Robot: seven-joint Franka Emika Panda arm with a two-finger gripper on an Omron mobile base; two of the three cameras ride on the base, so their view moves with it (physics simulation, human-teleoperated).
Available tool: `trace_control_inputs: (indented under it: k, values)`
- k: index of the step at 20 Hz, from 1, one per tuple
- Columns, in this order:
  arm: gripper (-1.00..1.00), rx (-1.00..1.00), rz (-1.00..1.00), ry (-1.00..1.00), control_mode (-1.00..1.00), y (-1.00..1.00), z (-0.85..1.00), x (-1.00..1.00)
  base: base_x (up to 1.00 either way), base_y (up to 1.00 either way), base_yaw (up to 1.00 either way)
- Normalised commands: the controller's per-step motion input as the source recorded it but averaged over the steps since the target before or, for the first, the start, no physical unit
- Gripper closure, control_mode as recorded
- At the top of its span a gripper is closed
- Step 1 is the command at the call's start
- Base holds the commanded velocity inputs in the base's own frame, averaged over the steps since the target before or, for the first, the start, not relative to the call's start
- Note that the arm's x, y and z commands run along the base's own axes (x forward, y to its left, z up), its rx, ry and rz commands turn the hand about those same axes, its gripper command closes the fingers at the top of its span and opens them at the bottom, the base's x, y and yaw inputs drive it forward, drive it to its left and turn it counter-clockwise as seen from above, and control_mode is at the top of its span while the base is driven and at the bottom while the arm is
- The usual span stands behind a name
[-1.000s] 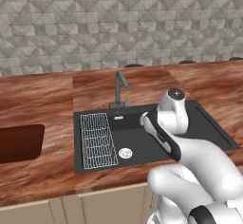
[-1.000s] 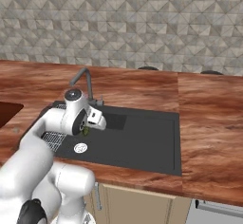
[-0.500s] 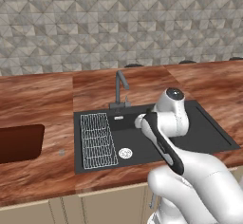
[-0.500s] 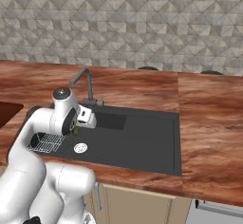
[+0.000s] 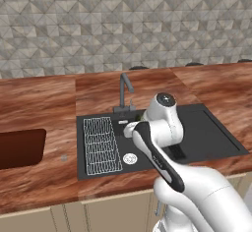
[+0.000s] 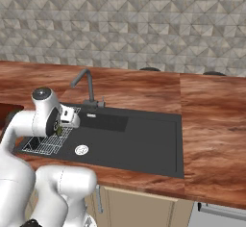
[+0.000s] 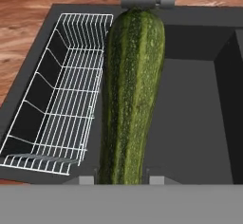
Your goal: Pick up all produce items and place them in the sink. Turn on the sink faucet to wash them. Then turn the sink off and put them in the tray.
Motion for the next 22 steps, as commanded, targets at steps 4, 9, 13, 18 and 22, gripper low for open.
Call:
trace_control_inputs:
  k: [4,9,13,18,22]
  values:
    - [1.00,-0.02,0.09,0.06,-1.00,0.71,0.24,0.00,0.00,0.00,0.00]
    - [1.00,-0.02,0.09,0.06,-1.00,0.74,0.22,0.01,0.00,0.00,0.00]
    - [1.00,-0.02,0.10,0.06,-1.00,0.74,0.15,0.01,0.00,0.00,0.00]
    - [1.00,-0.01,0.08,0.04,-1.00,0.67,0.04,0.00,0.00,0.00,0.00]
    - [1.00,0.00,0.09,0.00,-1.00,0.31,0.00,-0.13,0.00,0.00,0.00]
